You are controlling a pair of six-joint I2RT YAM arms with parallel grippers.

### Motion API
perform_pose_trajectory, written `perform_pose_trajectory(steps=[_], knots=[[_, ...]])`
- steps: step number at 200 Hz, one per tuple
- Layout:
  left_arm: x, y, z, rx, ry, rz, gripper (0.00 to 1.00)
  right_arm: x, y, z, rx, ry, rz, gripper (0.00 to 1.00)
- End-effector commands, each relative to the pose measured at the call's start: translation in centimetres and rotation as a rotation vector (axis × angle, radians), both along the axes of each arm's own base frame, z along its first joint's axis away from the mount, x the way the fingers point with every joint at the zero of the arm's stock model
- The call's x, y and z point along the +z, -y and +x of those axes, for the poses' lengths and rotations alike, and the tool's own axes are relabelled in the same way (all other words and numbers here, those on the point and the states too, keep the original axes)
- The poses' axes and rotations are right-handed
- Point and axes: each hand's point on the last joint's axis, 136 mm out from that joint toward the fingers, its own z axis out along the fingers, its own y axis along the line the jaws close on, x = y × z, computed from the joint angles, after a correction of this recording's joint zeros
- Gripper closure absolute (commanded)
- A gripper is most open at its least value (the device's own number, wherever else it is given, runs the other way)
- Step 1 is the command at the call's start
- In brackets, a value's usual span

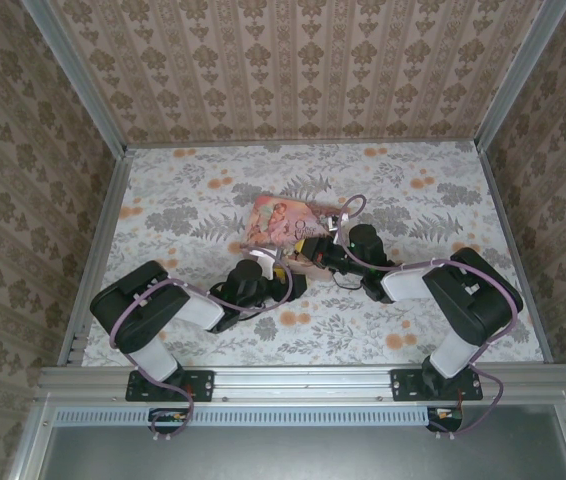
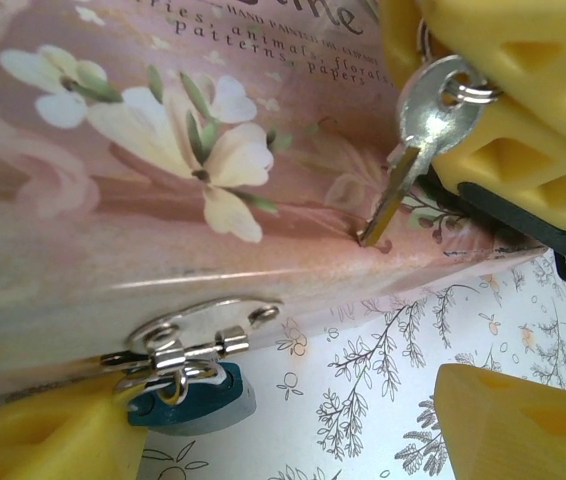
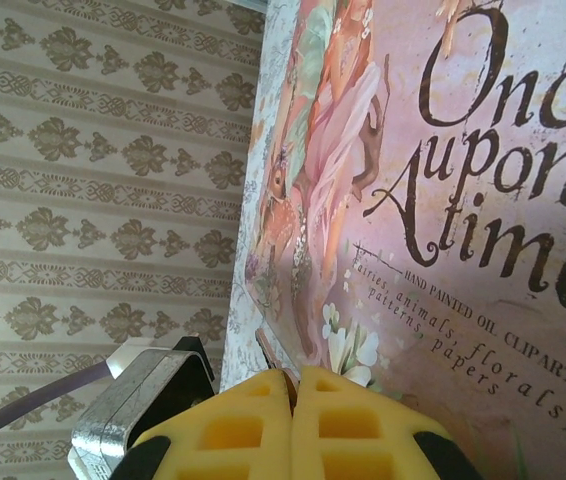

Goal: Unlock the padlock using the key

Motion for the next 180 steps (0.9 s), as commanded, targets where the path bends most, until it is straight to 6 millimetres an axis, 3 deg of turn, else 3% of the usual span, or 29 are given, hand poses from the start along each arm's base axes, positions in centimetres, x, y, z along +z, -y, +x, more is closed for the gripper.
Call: perform_pose_trajectory(steps=[1,91,180], knots=[[3.4,1.5,0.3,-0.036,0.061,-0.119,0.25,-3.1,0.6,-0.5,-0.011,-0.079,-0.047,1.00],[1.5,2.4,0.3,-0.030,0.023,-0.146,0.27,-3.3,0.6,-0.6,-0.009,-0.084,-0.045,1.00],[4.6,1.2,0.4,0.023,0.070,-0.227,0.33,-3.5,0.7,-0.7,-0.008,-0.084,-0.048,1.00]])
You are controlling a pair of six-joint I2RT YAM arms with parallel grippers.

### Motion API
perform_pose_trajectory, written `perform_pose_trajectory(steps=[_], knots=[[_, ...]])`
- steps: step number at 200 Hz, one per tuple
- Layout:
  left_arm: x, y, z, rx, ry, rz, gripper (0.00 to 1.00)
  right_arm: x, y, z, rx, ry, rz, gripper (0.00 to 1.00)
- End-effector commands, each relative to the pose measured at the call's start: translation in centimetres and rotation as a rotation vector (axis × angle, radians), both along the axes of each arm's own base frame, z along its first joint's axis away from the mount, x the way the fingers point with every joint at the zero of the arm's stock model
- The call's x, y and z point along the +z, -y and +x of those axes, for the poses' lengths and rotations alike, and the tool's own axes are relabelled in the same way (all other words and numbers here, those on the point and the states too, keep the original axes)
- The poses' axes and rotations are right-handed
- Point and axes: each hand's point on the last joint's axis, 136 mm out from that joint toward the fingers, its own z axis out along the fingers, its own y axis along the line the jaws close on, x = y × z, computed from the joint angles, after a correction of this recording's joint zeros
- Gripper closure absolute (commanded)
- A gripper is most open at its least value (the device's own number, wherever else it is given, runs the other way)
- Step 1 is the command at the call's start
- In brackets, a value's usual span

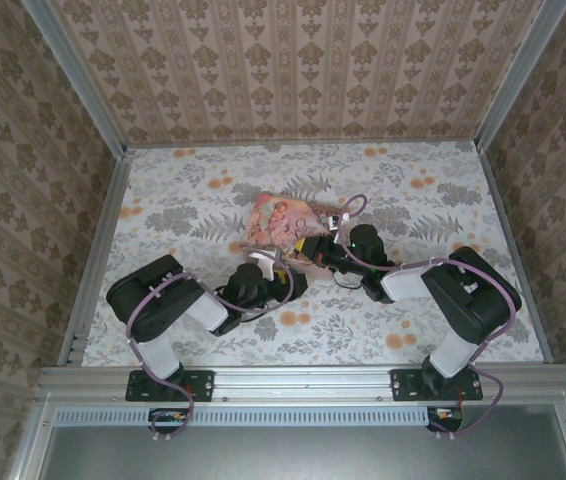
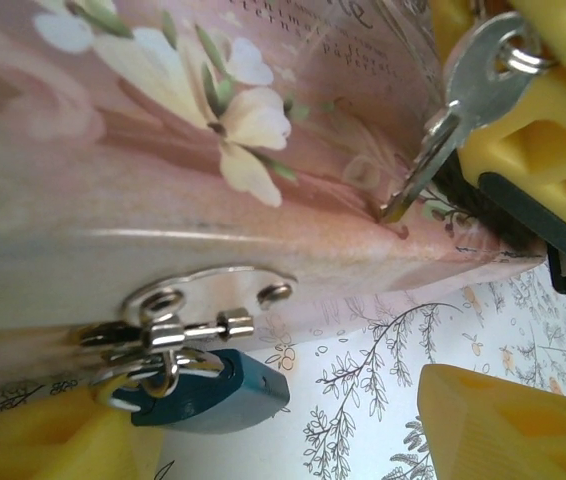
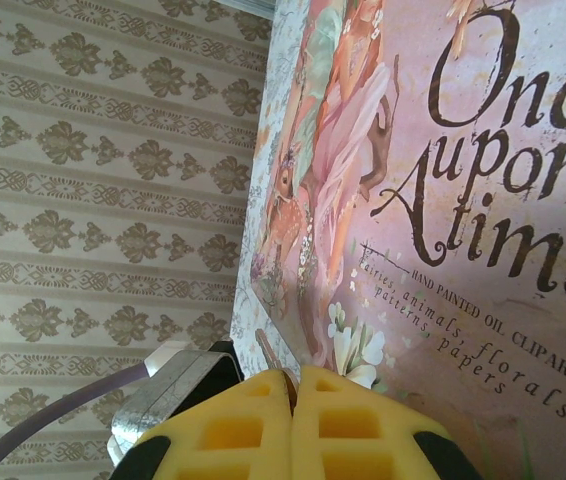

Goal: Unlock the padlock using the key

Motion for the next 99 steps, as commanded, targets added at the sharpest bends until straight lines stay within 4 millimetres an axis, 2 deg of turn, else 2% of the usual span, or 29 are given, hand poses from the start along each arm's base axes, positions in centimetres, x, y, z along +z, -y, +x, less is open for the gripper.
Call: perform_pose_trajectory(steps=[1,32,99], knots=[[5.1,0.7,0.4,0.004,0.102,-0.145,0.33,-3.6,0.6,-0.8,-0.006,-0.097,-0.056,1.00],[5.8,0.7,0.2,-0.001,0.105,-0.161,0.33,-3.7,0.6,-0.8,-0.006,-0.100,-0.055,1.00],[4.6,0.8,0.5,0.019,0.081,-0.159,0.33,-4.0,0.6,-0.8,-0.007,-0.104,-0.051,1.00]])
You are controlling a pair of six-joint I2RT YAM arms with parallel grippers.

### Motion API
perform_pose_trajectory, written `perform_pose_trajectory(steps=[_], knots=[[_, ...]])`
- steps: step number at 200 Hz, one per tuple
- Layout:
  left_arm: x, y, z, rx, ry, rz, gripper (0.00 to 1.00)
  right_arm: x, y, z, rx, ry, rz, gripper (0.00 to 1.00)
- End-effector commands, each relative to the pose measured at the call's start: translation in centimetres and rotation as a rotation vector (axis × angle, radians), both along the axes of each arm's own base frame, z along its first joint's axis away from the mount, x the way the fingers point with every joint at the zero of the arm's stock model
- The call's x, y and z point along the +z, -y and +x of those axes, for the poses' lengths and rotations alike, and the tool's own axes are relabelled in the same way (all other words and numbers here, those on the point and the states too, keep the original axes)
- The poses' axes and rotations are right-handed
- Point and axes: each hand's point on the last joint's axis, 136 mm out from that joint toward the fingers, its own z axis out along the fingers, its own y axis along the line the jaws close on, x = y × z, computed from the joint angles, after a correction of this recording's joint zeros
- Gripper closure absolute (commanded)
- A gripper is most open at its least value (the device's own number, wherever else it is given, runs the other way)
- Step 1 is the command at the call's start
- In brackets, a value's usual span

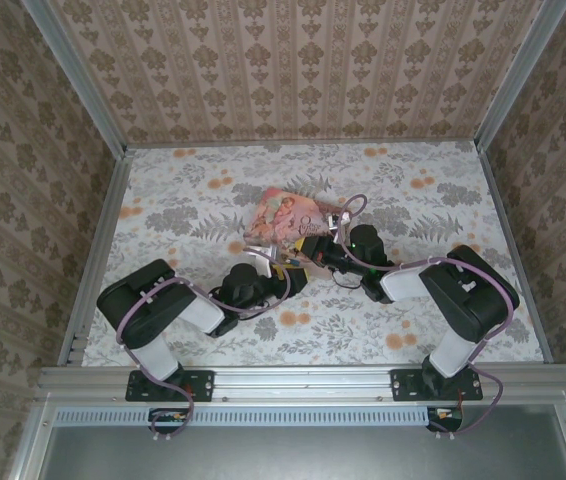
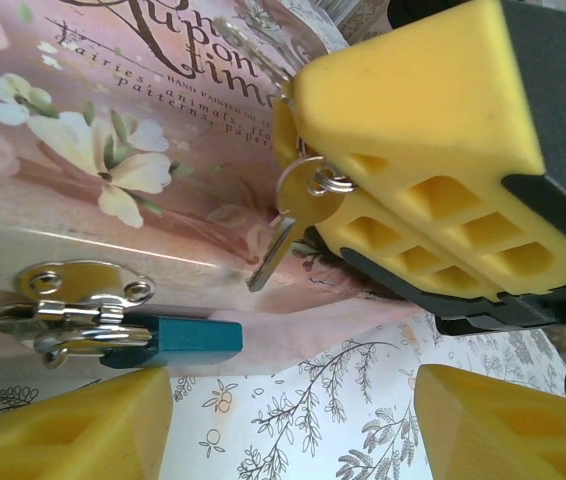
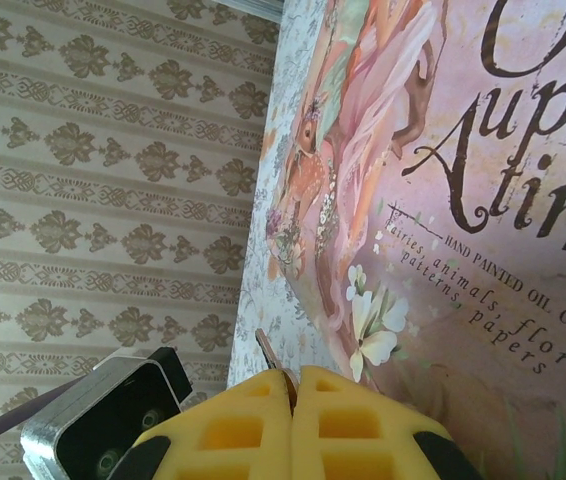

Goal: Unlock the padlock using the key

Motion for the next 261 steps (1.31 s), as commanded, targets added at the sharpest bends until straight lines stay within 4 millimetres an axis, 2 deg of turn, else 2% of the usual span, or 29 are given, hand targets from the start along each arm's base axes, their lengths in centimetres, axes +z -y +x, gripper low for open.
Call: perform_pose_trajectory(steps=[1,84,135,187,230,261], knots=[[1.5,0.5,0.5,0.015,0.032,-0.061,0.33,-4.1,0.7,-0.9,-0.007,-0.116,-0.061,1.00],[-2.1,-0.5,1.5,0.077,-0.047,-0.012,0.27,-4.1,0.7,-0.8,-0.008,-0.117,-0.063,1.00],[-2.5,-1.2,2.5,0.113,-0.057,-0.008,0.27,-4.2,0.6,-0.8,-0.007,-0.118,-0.063,1.00],[-2.5,-1.7,3.4,0.122,-0.060,-0.014,0.37,-4.4,0.6,-0.8,-0.007,-0.124,-0.064,1.00],[-3.0,-1.4,3.4,0.098,-0.066,-0.006,0.45,-4.7,0.6,-0.7,-0.009,-0.128,-0.062,1.00],[-4.0,-1.4,3.1,0.080,-0.079,0.015,0.45,-4.7,0.6,-0.7,-0.009,-0.126,-0.060,1.00]])
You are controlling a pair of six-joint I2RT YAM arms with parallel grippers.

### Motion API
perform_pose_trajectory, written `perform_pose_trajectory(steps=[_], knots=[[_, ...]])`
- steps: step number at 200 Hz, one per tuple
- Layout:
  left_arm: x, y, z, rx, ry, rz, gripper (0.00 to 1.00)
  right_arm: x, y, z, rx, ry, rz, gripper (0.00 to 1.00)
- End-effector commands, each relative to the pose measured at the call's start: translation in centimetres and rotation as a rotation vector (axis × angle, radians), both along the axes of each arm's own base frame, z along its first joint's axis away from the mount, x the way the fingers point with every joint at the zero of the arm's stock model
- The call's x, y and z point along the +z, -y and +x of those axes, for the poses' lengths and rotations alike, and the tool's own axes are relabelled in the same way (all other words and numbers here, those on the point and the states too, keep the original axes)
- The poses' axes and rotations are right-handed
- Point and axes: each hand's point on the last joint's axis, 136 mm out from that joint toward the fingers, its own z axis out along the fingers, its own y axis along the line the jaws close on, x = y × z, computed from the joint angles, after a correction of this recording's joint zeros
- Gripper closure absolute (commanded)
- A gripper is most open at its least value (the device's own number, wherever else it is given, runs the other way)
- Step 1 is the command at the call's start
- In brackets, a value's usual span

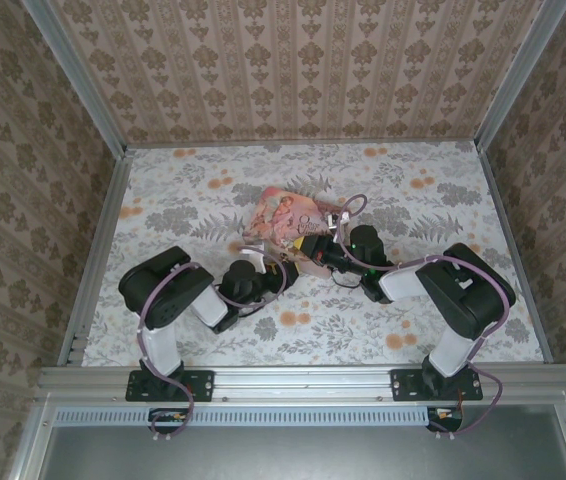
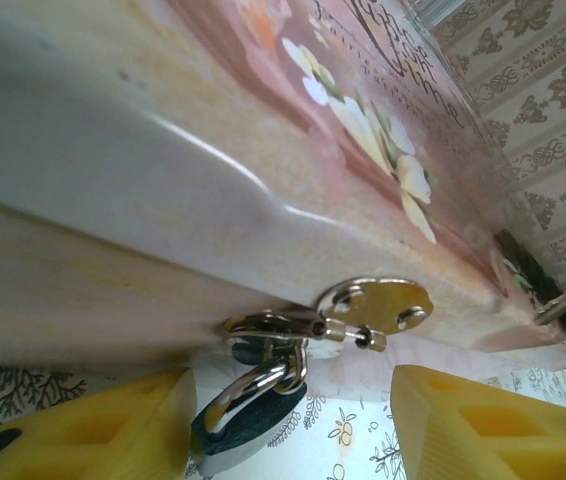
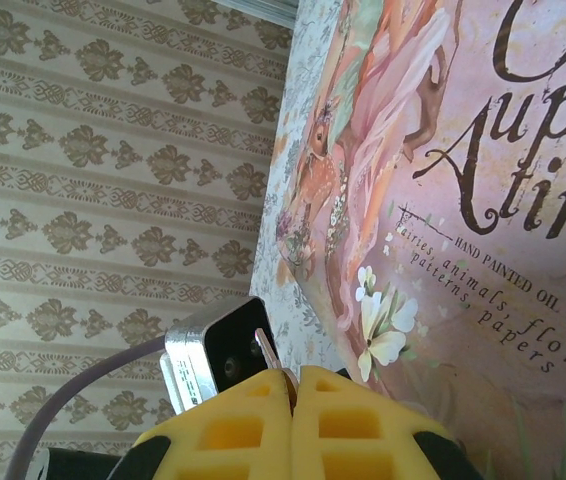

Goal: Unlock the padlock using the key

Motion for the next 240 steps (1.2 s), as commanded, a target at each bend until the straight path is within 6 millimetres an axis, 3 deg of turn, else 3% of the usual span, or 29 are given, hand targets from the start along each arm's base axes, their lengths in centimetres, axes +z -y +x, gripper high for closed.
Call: perform_pose_trajectory(steps=[1,130,240], knots=[[-0.3,0.4,0.0,-0.030,0.005,0.000,0.45,-4.9,0.8,-0.9,-0.007,-0.146,-0.078,1.00],[-0.6,0.3,0.3,-0.019,0.001,0.007,0.63,-5.1,1.1,-1.1,-0.010,-0.150,-0.077,1.00],[0.8,0.6,1.2,-0.010,0.012,-0.035,0.81,-5.1,1.3,-1.2,-0.009,-0.152,-0.072,1.00]])
